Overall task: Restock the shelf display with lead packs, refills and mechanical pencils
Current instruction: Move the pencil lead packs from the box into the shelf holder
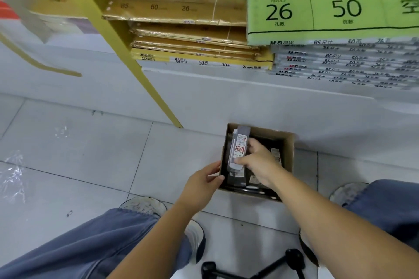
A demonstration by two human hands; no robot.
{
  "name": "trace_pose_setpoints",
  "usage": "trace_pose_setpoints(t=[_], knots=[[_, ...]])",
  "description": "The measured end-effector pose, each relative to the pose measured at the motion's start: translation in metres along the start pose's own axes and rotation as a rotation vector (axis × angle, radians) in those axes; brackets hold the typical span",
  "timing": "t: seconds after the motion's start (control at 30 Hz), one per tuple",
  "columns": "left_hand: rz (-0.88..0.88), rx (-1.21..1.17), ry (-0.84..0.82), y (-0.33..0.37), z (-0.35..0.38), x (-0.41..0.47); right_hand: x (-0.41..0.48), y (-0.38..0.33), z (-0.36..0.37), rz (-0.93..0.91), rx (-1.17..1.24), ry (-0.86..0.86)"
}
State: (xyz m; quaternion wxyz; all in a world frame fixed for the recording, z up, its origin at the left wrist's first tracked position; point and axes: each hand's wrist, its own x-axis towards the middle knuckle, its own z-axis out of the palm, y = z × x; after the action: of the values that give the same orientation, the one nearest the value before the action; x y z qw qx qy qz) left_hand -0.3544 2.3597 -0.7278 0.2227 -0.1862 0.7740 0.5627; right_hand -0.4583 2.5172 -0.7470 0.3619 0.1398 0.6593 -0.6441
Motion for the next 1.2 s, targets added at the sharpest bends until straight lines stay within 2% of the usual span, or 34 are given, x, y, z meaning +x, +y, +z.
trace_pose_setpoints(t=[0.1, 0.13, 0.23, 0.33, 0.43, 0.57, 0.73, 0.97, 1.07, 1.2], knots=[[0.029, 0.062, 0.124, 0.024, -0.002, -0.002, -0.023, -0.027, -0.01, -0.061, 0.032, -0.043], [0.072, 0.047, 0.117, 0.034, -0.003, -0.004, -0.033, -0.038, -0.012, -0.094, 0.041, -0.074], [0.137, -0.072, -0.071, 0.074, -0.011, -0.015, -0.071, -0.073, -0.012, -0.207, 0.042, -0.164], [0.102, -0.3, -0.318, 0.113, -0.021, -0.033, -0.112, -0.111, -0.008, -0.321, 0.024, -0.213], [0.152, -0.363, -0.427, 0.154, -0.036, -0.053, -0.147, -0.148, -0.006, -0.426, -0.055, -0.211], [0.261, -0.327, -0.383, 0.209, -0.06, -0.08, -0.182, -0.203, 0.001, -0.593, -0.191, -0.17], [0.404, -0.391, -0.32, 0.271, -0.086, -0.111, -0.223, -0.269, 0.012, -0.82, -0.375, -0.155], [0.595, -0.429, -0.121, 0.328, -0.118, -0.126, -0.239, -0.336, 0.029, -0.993, -0.341, -0.192], [0.646, -0.514, -0.048, 0.332, -0.125, -0.118, -0.228, -0.347, 0.036, -1.029, -0.256, -0.159], [0.681, -0.513, 0.009, 0.337, -0.136, -0.108, -0.218, -0.357, 0.043, -1.046, -0.225, -0.058]])
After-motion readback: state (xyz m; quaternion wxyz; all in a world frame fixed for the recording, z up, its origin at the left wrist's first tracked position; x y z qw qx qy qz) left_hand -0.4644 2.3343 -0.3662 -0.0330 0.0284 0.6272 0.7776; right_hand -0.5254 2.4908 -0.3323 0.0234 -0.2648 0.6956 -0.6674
